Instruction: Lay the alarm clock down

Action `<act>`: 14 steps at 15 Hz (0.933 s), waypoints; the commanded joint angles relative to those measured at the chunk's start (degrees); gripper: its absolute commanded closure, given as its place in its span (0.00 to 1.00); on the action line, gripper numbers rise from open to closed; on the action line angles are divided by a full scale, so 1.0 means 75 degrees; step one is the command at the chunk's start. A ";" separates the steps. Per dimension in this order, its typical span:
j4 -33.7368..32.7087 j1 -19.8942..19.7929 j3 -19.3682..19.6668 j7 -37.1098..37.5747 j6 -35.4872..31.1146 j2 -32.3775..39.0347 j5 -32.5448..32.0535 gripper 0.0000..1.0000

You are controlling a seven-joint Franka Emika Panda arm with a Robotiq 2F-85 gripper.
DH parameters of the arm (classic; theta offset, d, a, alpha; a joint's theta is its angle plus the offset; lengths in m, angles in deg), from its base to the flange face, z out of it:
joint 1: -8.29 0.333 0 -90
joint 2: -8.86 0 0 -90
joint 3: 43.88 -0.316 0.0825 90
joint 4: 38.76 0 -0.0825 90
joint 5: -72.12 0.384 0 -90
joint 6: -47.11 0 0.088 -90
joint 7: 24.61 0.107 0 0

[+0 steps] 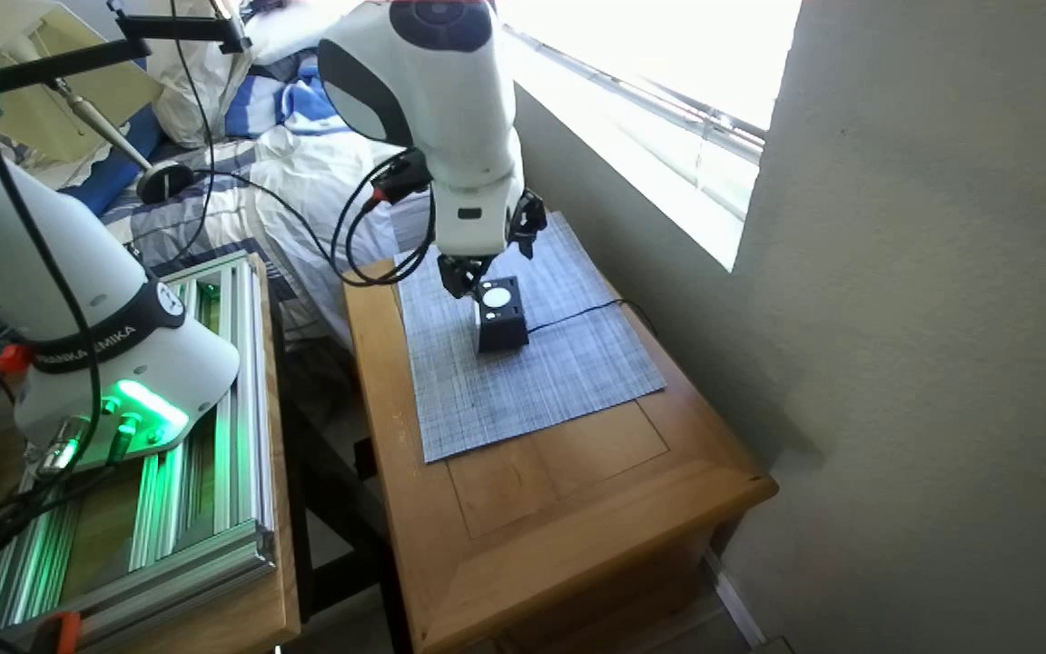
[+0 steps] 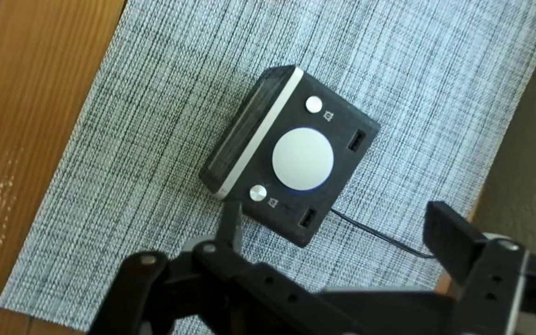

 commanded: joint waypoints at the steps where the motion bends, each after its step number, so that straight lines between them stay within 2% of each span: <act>1: 0.0655 0.0830 0.0291 0.1037 -0.0715 -0.0777 -0.1901 0.00; 3: 0.0848 0.1342 0.0593 0.1478 -0.0941 -0.0945 -0.3054 0.00; 5: 0.0974 0.1972 0.1146 0.1800 -0.1092 -0.0973 -0.4186 0.00; 10: 0.0958 0.3757 0.3111 0.2313 -0.1366 -0.0874 -0.7052 0.00; 13: 0.0755 0.4719 0.4160 0.3067 -0.1248 -0.0971 -0.8756 0.00; 14: 0.0765 0.4155 0.3546 0.2509 -0.1249 -0.0753 -0.7809 0.00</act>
